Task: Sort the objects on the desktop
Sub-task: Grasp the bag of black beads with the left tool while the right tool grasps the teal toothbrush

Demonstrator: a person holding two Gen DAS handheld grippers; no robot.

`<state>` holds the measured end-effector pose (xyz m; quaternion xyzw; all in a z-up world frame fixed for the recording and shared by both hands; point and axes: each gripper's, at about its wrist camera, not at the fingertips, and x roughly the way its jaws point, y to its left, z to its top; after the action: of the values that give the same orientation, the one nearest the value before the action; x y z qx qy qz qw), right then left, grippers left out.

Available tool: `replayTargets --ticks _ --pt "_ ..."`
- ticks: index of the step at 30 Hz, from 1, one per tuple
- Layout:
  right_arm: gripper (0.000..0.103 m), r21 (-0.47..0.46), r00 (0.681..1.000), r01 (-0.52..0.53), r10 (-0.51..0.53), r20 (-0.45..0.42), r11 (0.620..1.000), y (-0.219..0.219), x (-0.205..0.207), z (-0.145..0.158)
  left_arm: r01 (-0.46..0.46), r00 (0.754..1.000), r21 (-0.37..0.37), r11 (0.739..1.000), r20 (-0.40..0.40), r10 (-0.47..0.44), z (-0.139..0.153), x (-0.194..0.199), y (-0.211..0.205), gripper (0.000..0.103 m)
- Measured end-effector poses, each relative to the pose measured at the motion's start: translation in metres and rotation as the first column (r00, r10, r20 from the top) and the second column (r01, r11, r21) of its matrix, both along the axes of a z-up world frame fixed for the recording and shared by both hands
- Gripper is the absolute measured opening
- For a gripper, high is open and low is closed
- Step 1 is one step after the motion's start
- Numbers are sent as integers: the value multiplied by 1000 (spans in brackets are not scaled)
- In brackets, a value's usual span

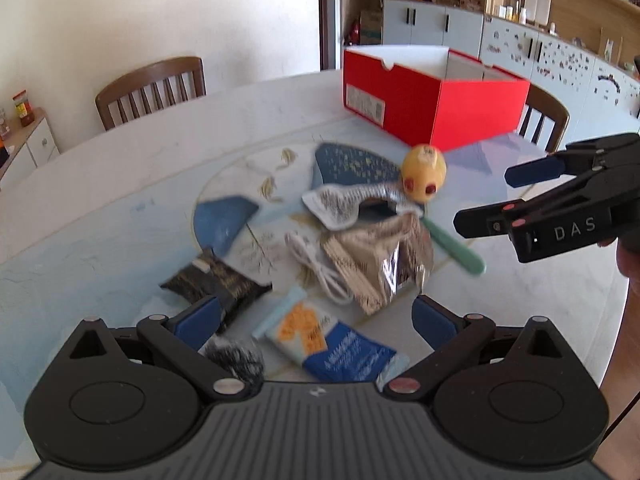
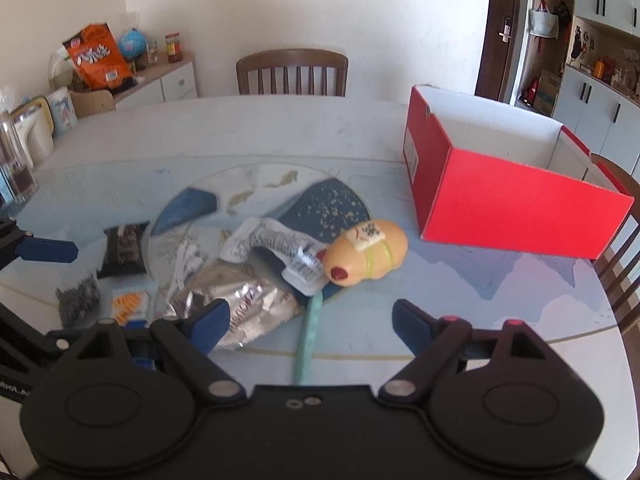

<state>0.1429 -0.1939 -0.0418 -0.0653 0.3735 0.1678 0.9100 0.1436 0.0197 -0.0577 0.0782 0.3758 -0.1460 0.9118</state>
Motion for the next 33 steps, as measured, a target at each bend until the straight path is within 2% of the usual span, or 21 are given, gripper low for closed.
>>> replayTargets --ticks 6,12,17,21,25,28,33 --pt "87 1 1000 5 -5 -19 1000 1 -1 -12 3 1000 17 1000 8 -3 -6 -8 -2 102" --pt "87 -1 1000 0 0 -29 1000 2 -1 -19 -57 998 12 998 10 57 -6 -6 12 100" --pt "87 -11 999 11 -12 -38 1000 1 2 -28 -63 997 29 998 38 62 -7 -8 24 99" --pt "86 -27 999 15 -16 -45 1000 3 5 -36 -117 993 27 993 14 116 -14 -6 38 99" --pt "81 -41 998 24 -26 -57 999 3 8 -46 -130 991 56 990 -1 131 -24 -4 43 92" --pt "78 -32 997 40 -42 -61 999 1 8 -51 -136 991 42 990 -8 137 -28 -5 47 91" --pt "73 -11 997 63 -63 -47 998 1 7 -53 -138 990 45 989 -32 139 -36 -4 49 80"
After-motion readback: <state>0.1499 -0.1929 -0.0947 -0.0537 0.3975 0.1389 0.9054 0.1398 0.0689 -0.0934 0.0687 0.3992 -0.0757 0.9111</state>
